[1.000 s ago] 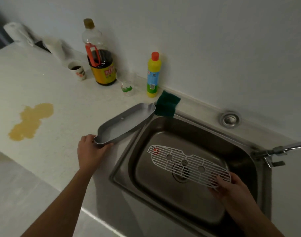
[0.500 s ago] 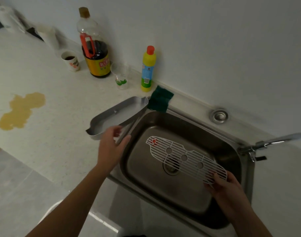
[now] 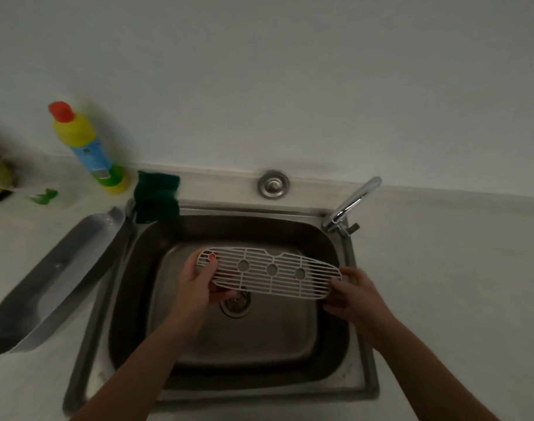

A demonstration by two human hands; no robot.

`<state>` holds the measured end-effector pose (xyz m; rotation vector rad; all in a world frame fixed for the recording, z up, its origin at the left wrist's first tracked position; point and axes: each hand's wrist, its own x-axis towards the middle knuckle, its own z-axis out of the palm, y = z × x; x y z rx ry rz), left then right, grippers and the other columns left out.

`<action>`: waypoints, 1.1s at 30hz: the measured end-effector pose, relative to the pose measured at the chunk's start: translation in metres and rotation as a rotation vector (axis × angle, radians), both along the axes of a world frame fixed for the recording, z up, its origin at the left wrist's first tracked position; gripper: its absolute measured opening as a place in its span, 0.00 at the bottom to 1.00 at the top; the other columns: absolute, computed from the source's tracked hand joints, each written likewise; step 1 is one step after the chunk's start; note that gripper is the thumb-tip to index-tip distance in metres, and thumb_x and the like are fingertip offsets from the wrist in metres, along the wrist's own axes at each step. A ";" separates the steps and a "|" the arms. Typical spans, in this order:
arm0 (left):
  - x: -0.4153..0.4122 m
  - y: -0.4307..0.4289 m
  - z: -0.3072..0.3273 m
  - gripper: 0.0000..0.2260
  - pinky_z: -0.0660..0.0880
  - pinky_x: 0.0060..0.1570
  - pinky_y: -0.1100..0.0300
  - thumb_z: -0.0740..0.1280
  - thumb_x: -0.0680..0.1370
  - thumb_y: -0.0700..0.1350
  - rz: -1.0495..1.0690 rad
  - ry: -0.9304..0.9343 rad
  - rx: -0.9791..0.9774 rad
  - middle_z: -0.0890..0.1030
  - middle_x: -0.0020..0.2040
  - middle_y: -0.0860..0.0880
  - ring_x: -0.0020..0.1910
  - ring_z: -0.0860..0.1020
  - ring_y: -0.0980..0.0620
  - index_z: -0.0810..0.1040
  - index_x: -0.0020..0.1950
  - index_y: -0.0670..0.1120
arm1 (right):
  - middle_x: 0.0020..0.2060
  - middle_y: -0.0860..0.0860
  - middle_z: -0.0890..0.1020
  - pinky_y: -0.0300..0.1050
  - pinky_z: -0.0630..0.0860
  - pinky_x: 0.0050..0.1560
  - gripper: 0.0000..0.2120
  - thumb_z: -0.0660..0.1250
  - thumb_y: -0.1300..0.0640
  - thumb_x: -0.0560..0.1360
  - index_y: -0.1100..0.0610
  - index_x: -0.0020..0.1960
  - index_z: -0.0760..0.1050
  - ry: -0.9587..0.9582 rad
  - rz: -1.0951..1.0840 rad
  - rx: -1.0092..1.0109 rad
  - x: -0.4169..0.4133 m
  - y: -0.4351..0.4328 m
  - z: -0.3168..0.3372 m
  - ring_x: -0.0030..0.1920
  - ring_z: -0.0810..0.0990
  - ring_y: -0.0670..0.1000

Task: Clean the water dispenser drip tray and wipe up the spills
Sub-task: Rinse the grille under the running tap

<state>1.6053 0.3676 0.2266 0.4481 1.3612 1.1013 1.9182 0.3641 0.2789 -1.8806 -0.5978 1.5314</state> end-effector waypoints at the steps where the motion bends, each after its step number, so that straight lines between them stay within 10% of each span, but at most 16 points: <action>1: 0.001 0.005 -0.004 0.09 0.84 0.38 0.49 0.66 0.84 0.44 0.001 0.004 -0.005 0.87 0.55 0.43 0.50 0.87 0.40 0.79 0.63 0.52 | 0.52 0.57 0.85 0.52 0.86 0.41 0.19 0.69 0.61 0.80 0.51 0.68 0.70 -0.102 0.012 0.029 0.005 0.010 -0.002 0.45 0.89 0.55; 7: 0.008 0.027 -0.010 0.10 0.85 0.42 0.44 0.65 0.84 0.44 -0.003 0.023 -0.032 0.87 0.55 0.46 0.51 0.87 0.41 0.80 0.61 0.57 | 0.62 0.53 0.80 0.64 0.81 0.58 0.39 0.72 0.47 0.77 0.46 0.81 0.55 -0.516 0.163 0.164 0.035 0.088 -0.006 0.56 0.84 0.60; 17: 0.017 0.041 -0.009 0.11 0.84 0.33 0.52 0.63 0.84 0.42 0.016 -0.004 -0.054 0.87 0.52 0.44 0.43 0.87 0.46 0.77 0.65 0.49 | 0.47 0.51 0.81 0.34 0.66 0.39 0.11 0.64 0.59 0.82 0.57 0.62 0.79 -0.877 0.275 0.258 0.032 0.100 -0.040 0.41 0.75 0.42; 26: 0.025 0.035 0.006 0.09 0.83 0.33 0.56 0.62 0.85 0.43 0.067 -0.023 -0.048 0.88 0.52 0.46 0.43 0.87 0.48 0.78 0.63 0.51 | 0.43 0.52 0.84 0.44 0.81 0.36 0.12 0.58 0.47 0.85 0.51 0.61 0.75 -0.465 0.104 0.204 0.027 0.075 -0.025 0.40 0.85 0.52; 33: 0.025 0.024 0.020 0.09 0.84 0.34 0.56 0.61 0.85 0.42 0.110 -0.007 -0.025 0.88 0.49 0.48 0.42 0.87 0.49 0.78 0.61 0.52 | 0.29 0.47 0.80 0.36 0.73 0.28 0.12 0.62 0.51 0.84 0.52 0.48 0.81 -0.242 0.153 0.136 0.001 0.036 -0.022 0.27 0.77 0.43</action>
